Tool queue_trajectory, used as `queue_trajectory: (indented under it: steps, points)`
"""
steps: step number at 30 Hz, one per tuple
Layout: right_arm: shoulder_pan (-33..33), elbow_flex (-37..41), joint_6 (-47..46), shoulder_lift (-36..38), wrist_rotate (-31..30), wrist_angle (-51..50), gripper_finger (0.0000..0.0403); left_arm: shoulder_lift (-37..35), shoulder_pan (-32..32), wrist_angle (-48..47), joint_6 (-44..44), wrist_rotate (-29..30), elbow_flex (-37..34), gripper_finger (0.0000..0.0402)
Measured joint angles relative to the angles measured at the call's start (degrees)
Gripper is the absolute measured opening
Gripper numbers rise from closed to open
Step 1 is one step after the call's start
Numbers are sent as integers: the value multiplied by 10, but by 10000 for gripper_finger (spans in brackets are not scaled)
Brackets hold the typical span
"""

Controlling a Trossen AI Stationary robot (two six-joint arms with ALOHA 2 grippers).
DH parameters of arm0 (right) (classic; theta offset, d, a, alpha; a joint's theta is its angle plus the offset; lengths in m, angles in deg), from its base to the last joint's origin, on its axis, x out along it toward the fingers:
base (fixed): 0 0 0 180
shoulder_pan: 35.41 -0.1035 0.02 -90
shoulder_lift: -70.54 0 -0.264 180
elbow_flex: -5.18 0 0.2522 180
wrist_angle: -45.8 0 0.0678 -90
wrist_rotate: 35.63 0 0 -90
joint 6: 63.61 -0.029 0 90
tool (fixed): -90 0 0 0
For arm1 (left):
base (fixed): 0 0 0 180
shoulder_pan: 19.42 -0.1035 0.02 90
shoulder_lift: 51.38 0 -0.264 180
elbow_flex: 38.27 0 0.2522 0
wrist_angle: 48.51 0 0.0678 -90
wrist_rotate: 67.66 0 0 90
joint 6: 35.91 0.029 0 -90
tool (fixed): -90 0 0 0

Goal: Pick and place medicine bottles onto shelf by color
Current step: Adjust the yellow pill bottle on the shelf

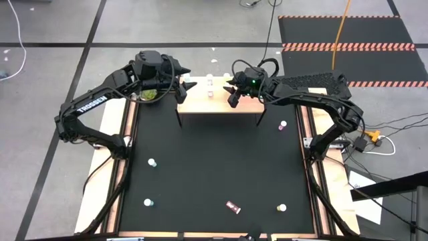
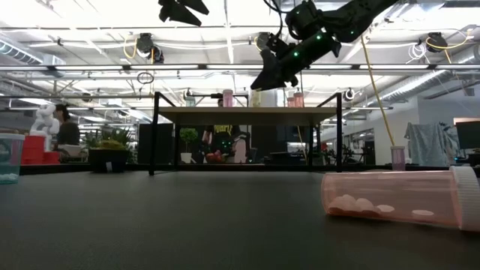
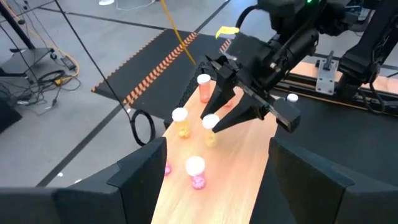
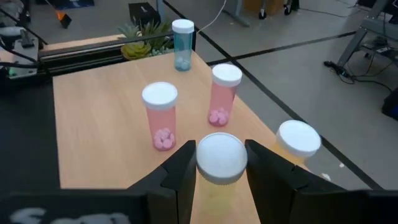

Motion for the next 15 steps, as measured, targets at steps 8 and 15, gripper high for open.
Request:
queue_trajectory:
  steps: [8, 15]
  points:
    - [0, 0, -7, -10, 0, -8, 118, 0, 0, 0, 7, 0, 0, 280]
    - [3, -1, -6, -9, 0, -25, 123, 0, 0, -20, 7, 0, 0, 278]
